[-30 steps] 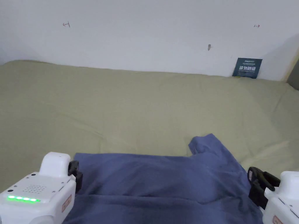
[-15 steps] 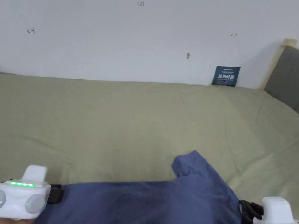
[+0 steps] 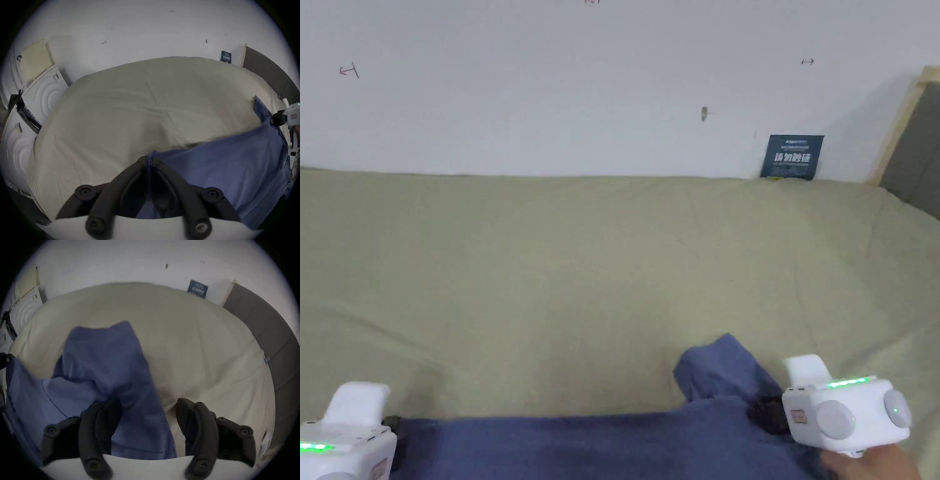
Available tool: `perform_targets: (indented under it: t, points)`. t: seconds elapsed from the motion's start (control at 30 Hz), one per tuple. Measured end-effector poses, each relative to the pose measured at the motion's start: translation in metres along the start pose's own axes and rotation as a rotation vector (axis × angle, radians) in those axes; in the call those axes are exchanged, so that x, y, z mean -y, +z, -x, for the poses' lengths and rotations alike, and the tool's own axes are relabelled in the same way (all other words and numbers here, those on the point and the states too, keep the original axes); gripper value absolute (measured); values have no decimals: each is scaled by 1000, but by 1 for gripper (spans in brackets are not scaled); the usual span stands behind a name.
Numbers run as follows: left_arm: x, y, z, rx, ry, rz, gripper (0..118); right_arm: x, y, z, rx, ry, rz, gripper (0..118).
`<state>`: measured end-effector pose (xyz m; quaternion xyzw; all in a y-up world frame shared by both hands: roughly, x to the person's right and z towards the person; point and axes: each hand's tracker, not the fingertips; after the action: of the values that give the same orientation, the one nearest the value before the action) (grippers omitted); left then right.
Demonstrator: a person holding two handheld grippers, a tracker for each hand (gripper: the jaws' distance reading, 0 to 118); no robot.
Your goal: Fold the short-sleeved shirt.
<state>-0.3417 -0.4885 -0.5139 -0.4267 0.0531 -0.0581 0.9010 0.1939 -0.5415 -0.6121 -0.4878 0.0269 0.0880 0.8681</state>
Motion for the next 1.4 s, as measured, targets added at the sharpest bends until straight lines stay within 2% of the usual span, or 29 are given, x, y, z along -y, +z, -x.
perform_targets:
  t: [0.03, 0.07, 0.1, 0.13, 0.17, 0.2, 0.27, 0.37, 0.5, 0.6, 0.7, 0.8, 0.9, 1.03, 1.07, 1.1, 1.13, 1.17, 1.2, 1.3, 1.4]
  points:
    - [-1, 0, 4, 2, 6, -4, 4, -3, 11, -1, 1, -21, -36, 69]
    - [-2, 4, 6, 8, 12, -10, 4, -4, 17, -1, -76, -50, -46, 41]
    - [-2, 8, 6, 8, 15, -18, 4, -4, 23, -3, -107, -64, -58, 1]
    - [-3, 11, 6, 10, 17, -26, 4, -1, 32, -3, -68, -47, -90, 1]
    - [-4, 13, 8, 13, 17, -30, 4, 0, 38, -5, -81, -43, -65, 1]
    - [-4, 18, 8, 14, 15, -37, 4, -1, 48, -7, -144, -56, -67, 1]
    - [-4, 33, 10, 15, 19, -57, 4, 3, 79, -8, -90, -28, -150, 1]
    - [4, 78, 21, 38, 70, -146, 4, 17, 148, -13, -153, -47, -276, 1]
    - [35, 152, 40, 65, 114, -240, 4, 64, 235, -14, -149, -34, -414, 1]
    - [75, 197, 48, 90, 124, -243, 4, 116, 273, -7, -136, -16, -419, 1]
    - [127, 213, 45, 87, 86, -180, 4, 176, 280, 6, -99, 31, -376, 1]
    - [177, 200, 38, 78, 29, -38, 4, 228, 262, 19, -79, 34, -310, 1]
    - [216, 166, 37, 75, 33, 100, 4, 264, 235, 26, -86, -22, -200, 1]
    - [223, 155, 30, 65, 67, 86, 5, 276, 217, 24, -82, -112, -157, 1]
    - [218, 160, 29, 58, 83, 60, 12, 273, 224, 25, -87, -120, -176, 1]
    - [208, 175, 29, 49, 107, 16, 36, 267, 238, 28, -91, -134, -227, 3]
    - [199, 187, 27, 61, 125, -43, 85, 258, 251, 30, -93, -136, -283, 19]
    - [190, 201, 23, 79, 131, -122, 111, 250, 269, 35, -82, -133, -369, 51]
    - [183, 215, 19, 80, 127, -210, 115, 244, 284, 40, -109, -155, -461, 72]
    - [159, 255, -2, 115, 127, -455, 115, 222, 327, 61, -178, -164, -719, 74]
    - [148, 280, -27, 91, 97, -628, 114, 208, 347, 91, -136, -155, -853, 73]
